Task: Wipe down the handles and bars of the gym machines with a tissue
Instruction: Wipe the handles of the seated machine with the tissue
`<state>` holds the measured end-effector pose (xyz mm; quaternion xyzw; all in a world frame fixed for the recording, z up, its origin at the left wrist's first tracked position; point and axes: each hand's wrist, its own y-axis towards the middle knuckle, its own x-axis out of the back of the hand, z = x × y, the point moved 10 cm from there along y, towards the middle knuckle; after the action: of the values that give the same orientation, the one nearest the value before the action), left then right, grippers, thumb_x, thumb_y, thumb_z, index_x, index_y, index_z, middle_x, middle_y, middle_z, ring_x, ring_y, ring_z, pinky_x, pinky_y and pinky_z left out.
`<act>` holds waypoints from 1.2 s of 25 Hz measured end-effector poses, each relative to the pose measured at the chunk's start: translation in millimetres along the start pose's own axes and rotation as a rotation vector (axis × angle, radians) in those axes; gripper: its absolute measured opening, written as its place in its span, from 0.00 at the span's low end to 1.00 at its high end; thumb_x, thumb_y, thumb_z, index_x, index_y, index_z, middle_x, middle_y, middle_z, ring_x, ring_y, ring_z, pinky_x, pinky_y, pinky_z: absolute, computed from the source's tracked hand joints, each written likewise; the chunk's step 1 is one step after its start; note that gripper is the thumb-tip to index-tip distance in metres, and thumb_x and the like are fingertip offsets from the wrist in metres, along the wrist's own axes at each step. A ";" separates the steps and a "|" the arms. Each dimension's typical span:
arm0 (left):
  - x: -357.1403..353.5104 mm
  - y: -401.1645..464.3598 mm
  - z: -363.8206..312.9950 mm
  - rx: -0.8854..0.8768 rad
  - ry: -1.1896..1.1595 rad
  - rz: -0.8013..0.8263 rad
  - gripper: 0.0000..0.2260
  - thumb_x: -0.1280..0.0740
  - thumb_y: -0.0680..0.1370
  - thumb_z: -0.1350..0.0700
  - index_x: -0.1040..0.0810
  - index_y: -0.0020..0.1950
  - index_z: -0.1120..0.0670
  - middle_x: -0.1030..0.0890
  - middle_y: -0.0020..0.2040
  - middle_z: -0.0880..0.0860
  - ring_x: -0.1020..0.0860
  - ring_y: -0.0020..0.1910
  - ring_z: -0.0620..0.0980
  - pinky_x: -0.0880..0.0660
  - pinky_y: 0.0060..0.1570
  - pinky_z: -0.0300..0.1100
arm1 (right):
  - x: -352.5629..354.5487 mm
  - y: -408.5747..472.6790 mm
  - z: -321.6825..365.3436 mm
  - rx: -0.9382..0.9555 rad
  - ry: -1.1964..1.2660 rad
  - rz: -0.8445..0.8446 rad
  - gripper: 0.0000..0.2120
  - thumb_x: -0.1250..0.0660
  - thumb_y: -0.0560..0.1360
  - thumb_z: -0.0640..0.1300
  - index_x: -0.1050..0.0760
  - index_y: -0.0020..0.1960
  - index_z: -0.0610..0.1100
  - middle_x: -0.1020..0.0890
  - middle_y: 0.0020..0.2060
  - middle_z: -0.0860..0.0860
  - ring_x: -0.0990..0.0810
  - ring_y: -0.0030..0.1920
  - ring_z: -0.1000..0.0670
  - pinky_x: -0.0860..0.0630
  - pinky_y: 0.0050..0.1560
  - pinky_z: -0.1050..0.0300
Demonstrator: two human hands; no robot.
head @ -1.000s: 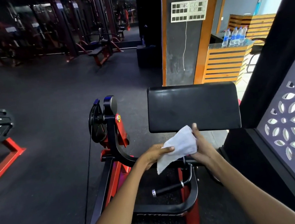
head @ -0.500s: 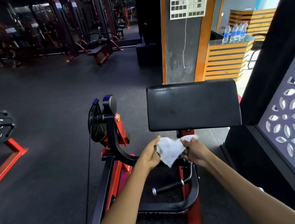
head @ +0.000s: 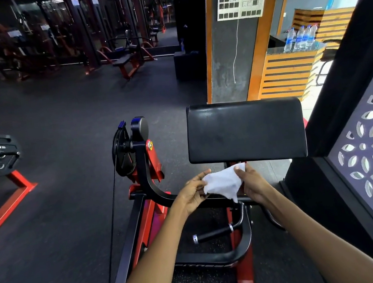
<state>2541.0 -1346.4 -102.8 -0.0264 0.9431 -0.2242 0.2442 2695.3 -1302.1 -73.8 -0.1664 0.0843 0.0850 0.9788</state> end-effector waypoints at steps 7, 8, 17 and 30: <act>14.4 -3.9 -37.5 -0.396 0.388 -0.277 0.13 0.32 0.76 0.67 0.19 0.57 0.54 0.18 0.50 0.51 0.21 0.48 0.49 0.21 0.49 0.41 | 19.7 3.0 17.0 0.131 -0.272 -0.165 0.05 0.36 0.78 0.42 0.28 0.44 0.50 0.24 0.39 0.49 0.28 0.35 0.54 0.29 0.34 0.63; 13.7 -6.1 -42.9 -0.435 0.453 -0.304 0.15 0.31 0.75 0.67 0.20 0.59 0.54 0.19 0.52 0.50 0.22 0.50 0.48 0.22 0.52 0.40 | 17.5 1.9 17.2 0.122 -0.266 -0.144 0.05 0.37 0.78 0.42 0.26 0.43 0.47 0.25 0.36 0.50 0.28 0.33 0.54 0.30 0.30 0.65; 6.6 -19.4 -75.4 -0.610 0.978 -0.448 0.07 0.28 0.74 0.61 0.16 0.51 0.59 0.26 0.48 0.50 0.28 0.47 0.45 0.31 0.48 0.34 | 18.8 -0.4 31.7 0.208 -0.655 -0.128 0.04 0.28 0.71 0.39 0.20 0.44 0.38 0.20 0.34 0.48 0.22 0.35 0.50 0.26 0.38 0.58; -0.9 -15.2 -57.0 -0.419 0.967 -0.319 0.15 0.26 0.73 0.58 0.22 0.58 0.55 0.24 0.37 0.48 0.25 0.39 0.48 0.32 0.36 0.35 | 15.6 -10.4 29.8 0.216 -0.834 -0.186 0.12 0.38 0.78 0.47 0.26 0.52 0.37 0.23 0.38 0.44 0.25 0.39 0.46 0.32 0.35 0.56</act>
<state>2513.9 -1336.6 -51.3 -0.1110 0.9565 -0.0525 -0.2645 2716.6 -1299.5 -45.8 -0.0216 -0.3250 0.0474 0.9443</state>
